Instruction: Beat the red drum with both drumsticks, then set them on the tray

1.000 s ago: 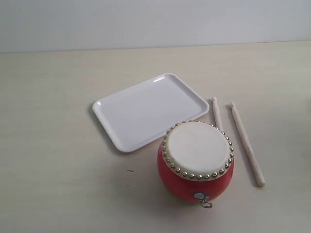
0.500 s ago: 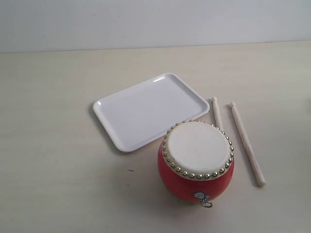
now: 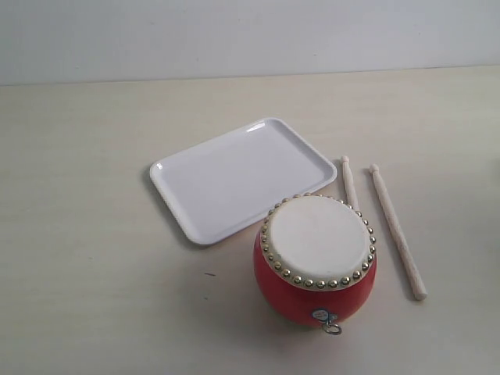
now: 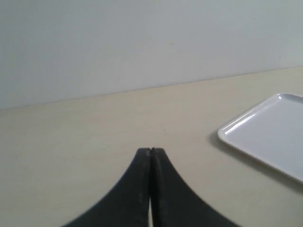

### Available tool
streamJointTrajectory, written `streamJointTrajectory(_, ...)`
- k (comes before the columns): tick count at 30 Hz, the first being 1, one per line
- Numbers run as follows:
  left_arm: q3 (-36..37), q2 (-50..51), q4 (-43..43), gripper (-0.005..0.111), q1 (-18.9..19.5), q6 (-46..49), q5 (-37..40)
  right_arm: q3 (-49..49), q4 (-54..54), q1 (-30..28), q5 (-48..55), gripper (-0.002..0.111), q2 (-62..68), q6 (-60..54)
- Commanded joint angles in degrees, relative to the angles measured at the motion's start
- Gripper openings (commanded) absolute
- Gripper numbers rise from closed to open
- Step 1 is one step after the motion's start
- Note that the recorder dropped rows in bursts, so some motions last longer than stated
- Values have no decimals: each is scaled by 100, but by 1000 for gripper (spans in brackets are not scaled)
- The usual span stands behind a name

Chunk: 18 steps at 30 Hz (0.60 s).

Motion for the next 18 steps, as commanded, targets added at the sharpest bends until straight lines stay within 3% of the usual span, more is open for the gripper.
streamJointTrajectory(1,20,-38,18,0,14,630,13,26,-10,-23,-11,0,-37,-24)
streamJointTrajectory(8,20,-38,18,0,14,693,-98,26,-10,-23,-11,0,-37,-24)
streamJointTrajectory(11,20,-38,-405,0,14,-113,-581,26,112,-23,-24,0,-37,111)
streamJointTrajectory(14,20,-38,-569,0,14,-1100,-944,26,1073,-23,-125,0,-37,942)
streamJointTrajectory(18,20,-38,-686,0,14,-2464,-1221,26,3292,-23,-294,0,-37,2816)
